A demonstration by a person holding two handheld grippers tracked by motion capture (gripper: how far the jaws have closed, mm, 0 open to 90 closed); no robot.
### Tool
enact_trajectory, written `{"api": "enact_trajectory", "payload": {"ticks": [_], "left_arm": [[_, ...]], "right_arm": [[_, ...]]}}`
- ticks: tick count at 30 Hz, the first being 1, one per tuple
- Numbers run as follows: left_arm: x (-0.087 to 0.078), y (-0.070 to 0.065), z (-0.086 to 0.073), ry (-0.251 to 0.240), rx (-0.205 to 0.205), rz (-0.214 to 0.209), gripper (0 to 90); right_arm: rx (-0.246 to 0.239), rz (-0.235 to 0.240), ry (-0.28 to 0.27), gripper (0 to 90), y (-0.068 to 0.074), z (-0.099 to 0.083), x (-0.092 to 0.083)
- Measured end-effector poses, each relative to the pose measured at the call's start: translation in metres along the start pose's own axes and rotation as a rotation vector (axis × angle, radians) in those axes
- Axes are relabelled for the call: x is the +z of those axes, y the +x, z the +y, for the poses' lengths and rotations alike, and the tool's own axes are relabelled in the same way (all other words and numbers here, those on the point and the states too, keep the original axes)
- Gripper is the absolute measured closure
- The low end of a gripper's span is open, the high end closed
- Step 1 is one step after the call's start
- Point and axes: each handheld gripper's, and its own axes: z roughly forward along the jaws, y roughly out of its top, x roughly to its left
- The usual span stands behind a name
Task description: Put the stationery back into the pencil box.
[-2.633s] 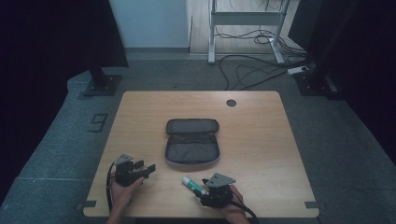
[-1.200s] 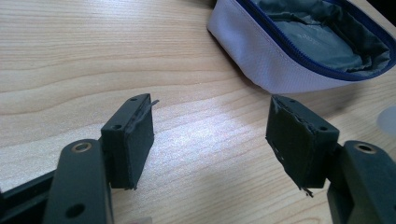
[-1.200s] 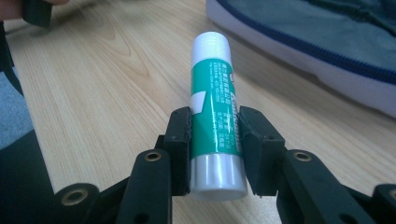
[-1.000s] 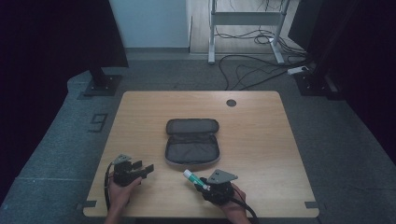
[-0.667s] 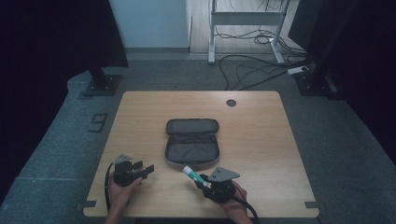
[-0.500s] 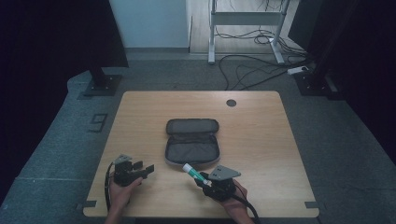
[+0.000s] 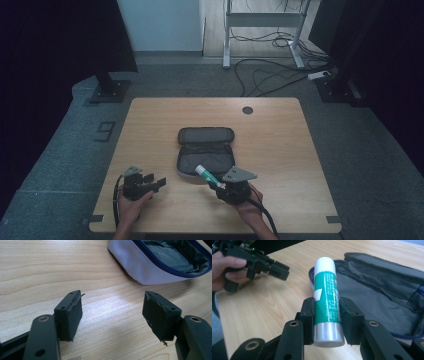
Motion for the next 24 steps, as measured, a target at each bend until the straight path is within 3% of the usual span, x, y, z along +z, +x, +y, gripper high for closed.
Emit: {"api": "enact_trajectory", "payload": {"ticks": [12, 24], "left_arm": [[0.000, 0.001, 0.000, 0.001, -0.002, -0.001, 32.3], [0.001, 0.000, -0.001, 0.003, -0.004, -0.003, 32.3]], "right_arm": [[0.025, -0.025, 0.011, 65.1, -0.026, 0.012, 0.023], [0.034, -0.038, 0.028, 65.1, -0.036, 0.014, 0.036]]}}
